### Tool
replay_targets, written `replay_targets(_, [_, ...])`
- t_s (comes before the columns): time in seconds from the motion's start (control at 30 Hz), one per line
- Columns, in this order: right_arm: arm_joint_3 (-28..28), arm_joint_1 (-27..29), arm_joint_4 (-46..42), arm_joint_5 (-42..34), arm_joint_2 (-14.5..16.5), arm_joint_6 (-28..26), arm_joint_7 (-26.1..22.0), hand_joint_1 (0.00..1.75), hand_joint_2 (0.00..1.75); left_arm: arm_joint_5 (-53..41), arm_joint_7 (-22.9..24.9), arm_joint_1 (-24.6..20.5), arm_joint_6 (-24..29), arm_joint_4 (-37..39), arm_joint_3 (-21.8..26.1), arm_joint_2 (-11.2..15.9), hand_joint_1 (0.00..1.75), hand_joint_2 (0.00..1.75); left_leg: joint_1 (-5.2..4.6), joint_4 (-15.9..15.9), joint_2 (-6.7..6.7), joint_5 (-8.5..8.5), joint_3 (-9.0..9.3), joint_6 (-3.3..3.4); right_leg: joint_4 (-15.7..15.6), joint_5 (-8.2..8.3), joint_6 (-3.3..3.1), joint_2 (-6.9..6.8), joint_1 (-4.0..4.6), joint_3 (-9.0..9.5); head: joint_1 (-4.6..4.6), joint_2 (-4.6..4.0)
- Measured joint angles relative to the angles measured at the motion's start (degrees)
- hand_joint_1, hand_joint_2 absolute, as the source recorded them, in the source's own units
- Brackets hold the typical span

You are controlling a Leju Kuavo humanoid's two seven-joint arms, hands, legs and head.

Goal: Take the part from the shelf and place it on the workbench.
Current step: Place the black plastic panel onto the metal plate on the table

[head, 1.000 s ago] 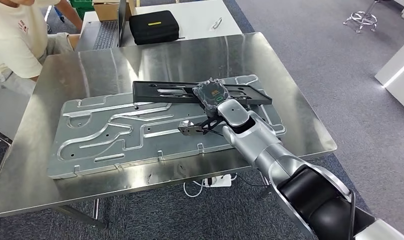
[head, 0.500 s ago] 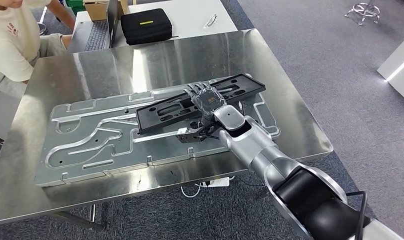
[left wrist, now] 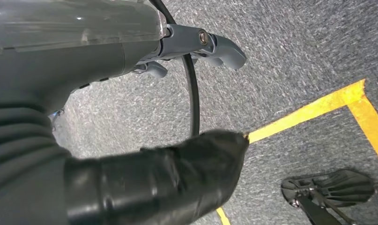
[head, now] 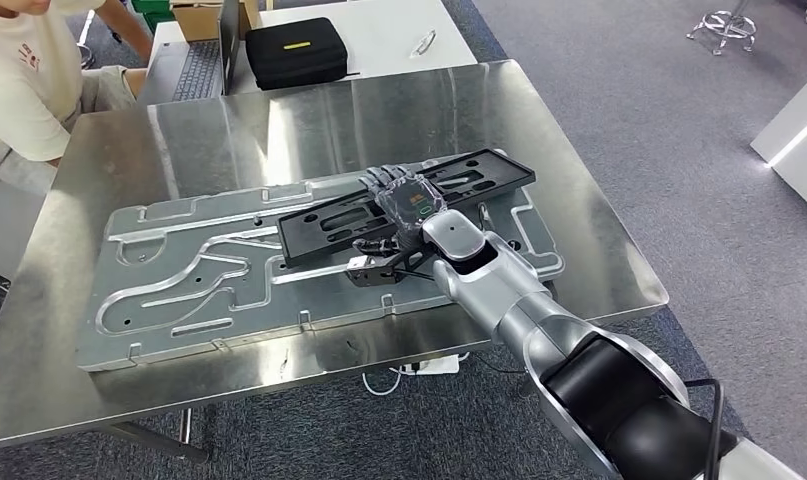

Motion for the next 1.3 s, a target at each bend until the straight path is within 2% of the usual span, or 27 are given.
replay_targets(0.1, [0.0,0.0,-0.2,-0.3,0.4,-1.4,-0.7,0.00,0.00,0.6,0.0,0.1,0.2,0.0,-0.1,0.2,0.00,0.00,0.01,-0.2,0.03,0.36,0.04,0.53,-0.2,0.29,0.52,0.08,0.00,0.20,-0.01,0.00])
replay_targets(0.17, [0.0,0.0,-0.5,-0.5,0.6,-1.9,-1.1,0.00,0.00,1.1,0.0,0.1,0.3,0.0,-0.4,0.3,0.00,0.00,0.42,-1.5,0.27,1.35,0.56,0.76,0.5,-0.62,0.97,0.10,0.18,-0.10,0.03,0.00])
replay_targets(0.23, [0.0,0.0,-1.2,-1.0,0.6,-2.5,-1.4,0.00,0.00,1.7,0.0,0.1,0.5,0.1,-0.6,0.2,0.00,0.00,0.65,-2.4,0.50,2.09,0.81,0.90,5.0,-3.97,1.39,-0.06,0.08,-1.92,0.06,0.00])
replay_targets(0.3, [0.0,0.5,-2.2,-1.7,0.7,-3.4,-1.7,0.00,0.00,2.5,0.0,0.3,0.7,0.2,-0.7,0.2,0.00,0.00,0.58,-2.1,0.53,2.18,0.32,0.95,12.1,-7.42,1.71,-0.21,-0.20,-4.55,0.05,0.00])
replay_targets(0.33, [0.0,0.9,-2.7,-1.9,0.7,-3.9,-1.8,0.00,0.00,2.8,0.0,0.4,0.8,0.3,-0.7,0.1,0.00,0.00,0.61,-1.7,0.54,2.12,0.00,0.91,14.1,-7.89,1.83,-0.25,-0.33,-5.23,0.06,0.00])
replay_targets(0.37, [0.0,1.3,-3.4,-2.1,0.7,-4.5,-1.8,0.00,0.00,3.2,0.0,0.5,0.9,0.3,-0.8,0.1,0.00,0.00,0.65,-1.2,0.53,2.03,-0.36,0.82,14.2,-7.30,1.93,-0.28,-0.47,-4.97,0.06,0.00])
replay_targets(0.4, [0.0,1.6,-4.1,-2.3,0.7,-5.0,-1.8,0.00,0.00,3.5,0.0,0.6,1.0,0.4,-0.8,0.0,0.00,0.00,0.70,-0.7,0.52,1.89,-0.71,0.68,12.1,-5.85,1.98,-0.31,-0.61,-3.67,0.06,0.00])
replay_targets(0.47, [0.1,1.8,-5.4,-2.4,0.8,-5.7,-1.8,0.00,0.00,3.9,0.0,0.7,1.0,0.4,-0.8,0.0,0.00,0.00,0.74,0.4,0.48,1.53,-1.50,0.22,5.4,-3.61,1.79,-0.36,-0.64,0.14,0.07,0.00])
replay_targets(0.5, [0.1,1.9,-6.1,-2.4,0.8,-6.0,-1.8,0.00,0.00,4.0,0.0,0.7,1.0,0.5,-0.9,-0.1,0.00,0.00,0.72,0.7,0.46,1.45,-1.84,-0.06,3.1,-3.17,1.53,-0.34,-0.48,1.42,0.05,0.00])
replay_targets(0.53, [0.1,2.0,-6.8,-2.4,0.9,-6.3,-1.8,0.00,0.00,4.2,0.1,0.8,1.0,0.5,-0.9,-0.1,0.00,0.00,0.67,1.0,0.42,1.46,-2.11,-0.35,2.0,-3.28,1.22,-0.30,-0.31,2.00,0.05,0.00])
replay_targets(0.63, [0.2,2.9,-9.2,-2.5,0.9,-7.0,-1.8,0.00,0.00,4.9,0.1,1.1,1.1,0.6,-1.0,-0.1,0.00,0.00,0.76,1.3,0.35,1.63,-2.44,-1.25,1.5,-2.84,0.03,-0.23,-0.18,1.81,0.04,0.00])
replay_targets(0.67, [0.4,3.2,-10.2,-2.7,0.9,-7.0,-1.8,0.00,0.00,5.3,0.1,1.2,1.1,0.7,-1.0,-0.1,0.00,0.00,0.85,1.8,0.35,0.89,-2.73,-1.49,1.3,-2.49,-0.54,-0.22,-0.24,1.70,0.03,0.00])
replay_targets(0.7, [0.6,3.4,-11.3,-2.9,0.9,-6.9,-1.8,0.00,0.00,5.7,0.1,1.2,1.2,0.8,-1.0,-0.1,0.00,0.00,0.91,3.4,0.35,-0.58,-3.34,-1.65,1.0,-2.09,-1.09,-0.18,-0.32,1.53,0.03,0.00])
replay_targets(0.73, [0.8,3.7,-12.5,-3.3,0.8,-6.8,-1.9,0.00,0.00,6.1,0.1,1.2,1.3,0.8,-1.1,-0.1,0.00,0.00,0.96,6.1,0.36,-2.75,-4.34,-1.76,0.8,-1.72,-1.51,-0.11,-0.33,1.26,0.02,0.00])
replay_targets(0.8, [1.3,4.8,-15.2,-4.3,0.5,-6.3,-2.1,0.00,0.00,7.1,0.1,1.3,1.6,0.9,-1.4,0.0,0.00,0.00,0.97,13.3,0.36,-7.01,-6.73,-1.90,0.8,-1.05,-1.88,0.18,-0.10,0.39,0.02,0.00])
replay_targets(0.83, [1.6,5.6,-16.8,-4.8,0.2,-6.1,-2.4,0.00,0.00,7.6,0.0,1.5,1.8,1.0,-1.5,0.0,0.00,0.00,0.96,15.7,0.36,-8.00,-7.30,-1.90,0.9,-0.71,-1.91,0.39,0.06,-0.11,0.02,0.00])
replay_targets(0.87, [1.9,6.5,-18.6,-5.2,-0.4,-5.9,-2.5,0.00,0.00,8.1,-0.1,1.7,1.9,1.2,-1.6,0.0,0.00,0.00,0.94,16.3,0.34,-7.87,-6.93,-1.79,1.0,-0.35,-1.91,0.69,0.21,-0.61,0.02,0.00])
replay_targets(0.9, [2.3,7.3,-20.5,-5.6,-1.0,-5.8,-2.7,0.00,0.00,8.5,-0.2,1.9,2.0,1.3,-1.6,0.0,0.00,0.00,0.91,14.6,0.24,-6.79,-5.49,-1.58,1.2,0.00,-1.87,1.08,0.34,-1.12,0.02,0.00])
replay_targets(0.93, [2.6,7.9,-22.4,-5.8,-1.5,-5.7,-2.8,0.00,0.00,8.8,-0.3,2.2,2.1,1.4,-1.6,0.0,0.00,0.00,0.85,11.1,-0.18,-5.22,-3.11,-1.21,1.3,0.37,-1.82,1.54,0.43,-1.62,0.02,0.00])
replay_targets(1.0, [3.0,8.6,-25.2,-6.1,-2.3,-5.6,-2.8,0.00,0.00,9.0,-0.5,2.5,2.2,1.7,-1.6,0.2,0.00,0.00,0.66,3.7,-1.83,-3.48,1.40,-0.64,1.4,1.23,-1.48,2.50,0.51,-2.47,0.04,0.00])
replay_targets(1.03, [3.2,8.7,-26.3,-6.1,-2.6,-5.5,-2.8,0.00,0.00,9.0,-0.5,2.6,2.2,1.8,-1.6,0.3,0.00,0.00,0.50,1.6,-2.51,-3.13,2.58,-0.55,1.4,1.73,-1.18,2.96,0.42,-2.69,0.04,0.00])
replay_targets(1.07, [3.4,8.9,-27.2,-6.2,-2.8,-5.5,-2.8,0.00,0.00,9.1,-0.6,2.7,2.2,1.9,-1.6,0.4,0.00,0.00,0.31,0.8,-2.74,-3.11,2.92,-0.57,1.2,2.26,-0.77,3.43,0.25,-2.82,0.04,0.00])
replay_targets(1.13, [3.9,9.5,-29.0,-6.2,-3.7,-5.6,-2.8,0.00,0.00,9.5,-0.6,2.8,2.3,2.1,-1.6,0.4,0.00,0.00,0.20,0.2,-1.89,-1.96,2.64,-0.33,0.5,3.40,0.15,4.46,0.03,-2.88,0.02,0.00])
replay_targets(1.17, [4.2,9.9,-30.2,-6.3,-4.4,-5.8,-2.9,0.00,0.00,9.9,-0.7,2.7,2.5,2.3,-1.6,0.4,0.00,0.00,0.33,-0.2,-1.24,-1.22,2.42,0.00,0.5,3.11,0.54,4.39,0.06,-3.17,0.03,0.00])
replay_targets(1.2, [4.5,10.5,-31.6,-6.1,-5.4,-6.0,-2.9,0.00,0.00,10.3,-0.8,2.7,2.7,2.4,-1.6,0.4,0.00,0.00,0.53,-0.7,-0.54,-0.35,1.99,0.41,1.5,1.71,0.83,3.75,0.14,-3.76,0.05,0.00])
replay_targets(1.23, [4.9,11.2,-33.3,-5.9,-6.5,-6.4,-2.8,0.00,0.00,10.6,-1.1,2.9,2.9,2.6,-1.6,0.3,0.00,0.00,0.72,-1.1,0.17,0.45,1.36,0.72,3.7,-0.76,1.09,2.67,0.12,-4.65,0.08,0.00])
replay_targets(1.3, [6.0,12.8,-37.1,-5.2,-8.8,-7.2,-2.5,0.00,0.00,10.8,-1.6,3.5,3.2,3.1,-1.6,0.3,0.00,0.00,0.66,-1.2,1.57,1.61,-0.07,1.08,10.9,-6.51,1.65,0.51,-0.25,-6.68,0.09,0.00])
